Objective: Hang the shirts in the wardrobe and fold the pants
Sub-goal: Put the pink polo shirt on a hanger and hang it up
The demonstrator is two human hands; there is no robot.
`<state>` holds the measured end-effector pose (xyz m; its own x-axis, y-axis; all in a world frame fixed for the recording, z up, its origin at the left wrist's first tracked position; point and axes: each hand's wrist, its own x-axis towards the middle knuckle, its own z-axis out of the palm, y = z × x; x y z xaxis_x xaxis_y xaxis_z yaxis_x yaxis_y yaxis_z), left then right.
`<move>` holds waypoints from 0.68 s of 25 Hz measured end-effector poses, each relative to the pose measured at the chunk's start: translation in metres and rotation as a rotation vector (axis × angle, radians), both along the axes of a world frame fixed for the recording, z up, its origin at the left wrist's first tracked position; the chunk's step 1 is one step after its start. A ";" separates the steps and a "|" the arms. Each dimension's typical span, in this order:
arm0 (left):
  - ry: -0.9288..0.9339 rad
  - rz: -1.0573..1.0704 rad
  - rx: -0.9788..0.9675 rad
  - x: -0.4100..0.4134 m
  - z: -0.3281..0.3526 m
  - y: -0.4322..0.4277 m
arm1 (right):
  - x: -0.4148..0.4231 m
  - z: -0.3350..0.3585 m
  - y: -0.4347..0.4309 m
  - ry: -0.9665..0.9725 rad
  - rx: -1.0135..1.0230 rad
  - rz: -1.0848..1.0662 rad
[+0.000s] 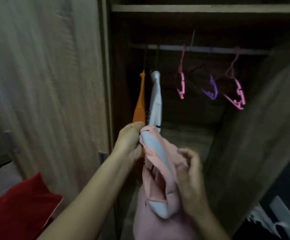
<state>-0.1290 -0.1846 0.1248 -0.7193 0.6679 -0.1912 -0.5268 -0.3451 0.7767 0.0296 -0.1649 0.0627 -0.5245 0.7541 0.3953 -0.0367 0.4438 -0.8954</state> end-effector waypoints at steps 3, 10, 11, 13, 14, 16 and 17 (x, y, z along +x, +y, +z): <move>-0.272 -0.086 -0.032 0.011 -0.010 0.021 | 0.012 -0.037 0.001 -0.313 0.121 -0.012; 0.112 -0.137 -0.147 -0.005 -0.053 0.004 | 0.010 0.006 0.051 0.091 -0.001 0.038; 0.381 -0.201 -0.195 -0.003 -0.063 -0.003 | 0.005 0.014 0.053 0.122 0.005 0.050; 0.943 -0.331 -0.308 0.006 -0.078 -0.012 | -0.005 0.026 0.057 0.128 0.008 0.096; 1.143 -0.341 -0.353 0.011 -0.081 -0.014 | -0.008 0.030 0.058 0.106 0.007 0.145; 1.285 -0.192 -0.403 0.015 -0.079 -0.010 | -0.010 0.033 0.061 0.047 0.013 0.202; 1.227 -0.087 -0.392 0.014 -0.074 -0.008 | -0.009 0.033 0.065 0.018 0.036 0.181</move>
<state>-0.1148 -0.1926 0.0510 -0.5206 0.7708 0.3672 0.5900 0.0139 0.8073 0.0208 -0.0998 0.0958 -0.6431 0.6329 0.4311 -0.1349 0.4606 -0.8773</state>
